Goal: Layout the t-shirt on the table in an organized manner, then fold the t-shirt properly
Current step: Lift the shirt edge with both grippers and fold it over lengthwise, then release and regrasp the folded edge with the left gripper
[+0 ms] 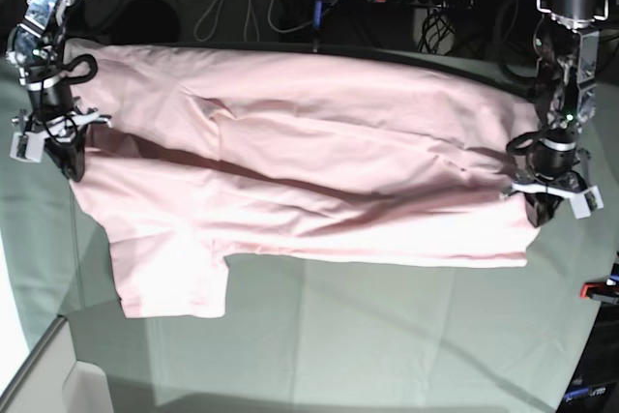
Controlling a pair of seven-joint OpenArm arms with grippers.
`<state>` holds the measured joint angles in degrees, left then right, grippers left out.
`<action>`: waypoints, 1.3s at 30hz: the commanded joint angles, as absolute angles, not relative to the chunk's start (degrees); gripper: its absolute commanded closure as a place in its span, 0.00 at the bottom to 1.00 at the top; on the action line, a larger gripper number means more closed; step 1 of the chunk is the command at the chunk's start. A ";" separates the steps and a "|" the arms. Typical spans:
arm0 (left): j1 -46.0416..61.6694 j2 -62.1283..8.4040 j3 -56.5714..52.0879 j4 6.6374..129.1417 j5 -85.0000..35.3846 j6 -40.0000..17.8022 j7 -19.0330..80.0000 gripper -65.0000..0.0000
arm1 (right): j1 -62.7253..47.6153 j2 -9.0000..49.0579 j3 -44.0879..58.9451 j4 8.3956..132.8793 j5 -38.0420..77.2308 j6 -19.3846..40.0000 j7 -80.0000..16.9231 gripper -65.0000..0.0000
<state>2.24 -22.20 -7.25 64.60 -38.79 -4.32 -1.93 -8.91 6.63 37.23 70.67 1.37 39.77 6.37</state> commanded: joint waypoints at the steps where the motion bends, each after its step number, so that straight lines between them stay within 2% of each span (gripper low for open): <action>1: 1.80 -23.16 -7.60 65.36 -38.81 -4.70 -3.56 0.71 | -9.36 7.69 37.32 71.96 2.42 40.00 6.73 0.99; 3: 2.51 -23.16 -7.69 65.36 -38.99 -4.70 -3.56 0.58 | -9.54 8.13 37.32 72.13 2.42 40.00 4.18 0.89; 5: 3.56 -23.16 -8.04 66.07 -39.34 -4.70 -3.74 0.52 | -9.63 8.66 37.32 72.13 2.42 40.00 2.77 0.78; 7: 3.82 -23.16 -10.51 66.42 -39.34 -4.70 -3.74 0.51 | -9.89 8.84 37.32 72.13 2.77 40.00 2.86 0.68; 10: 3.65 -22.90 -14.99 66.24 -39.16 -4.70 -3.65 0.51 | -9.98 8.84 37.93 73.27 2.86 40.00 3.03 0.60; 14: -0.66 -23.16 -15.34 64.92 -38.81 -4.70 -3.56 0.50 | -10.07 8.66 37.93 75.91 2.86 40.00 2.68 0.60; 17: -5.67 -23.96 -11.74 60.44 -38.81 -4.70 -3.56 0.50 | -10.07 8.57 37.85 76.70 2.86 40.00 2.68 0.60; 28: -23.60 -21.93 -2.15 32.84 -38.90 -5.14 -4.09 0.50 | -10.07 8.75 37.85 76.70 2.51 40.00 2.68 0.60; 36: -27.38 -20.26 -2.15 29.32 -38.73 -5.14 -4.09 0.50 | -10.15 8.66 37.93 76.79 2.51 40.00 2.68 0.60; 39: -28.18 -19.56 -2.15 28.44 -34.86 -5.14 -4.09 0.50 | -10.15 8.66 37.93 76.79 2.51 40.00 2.68 0.60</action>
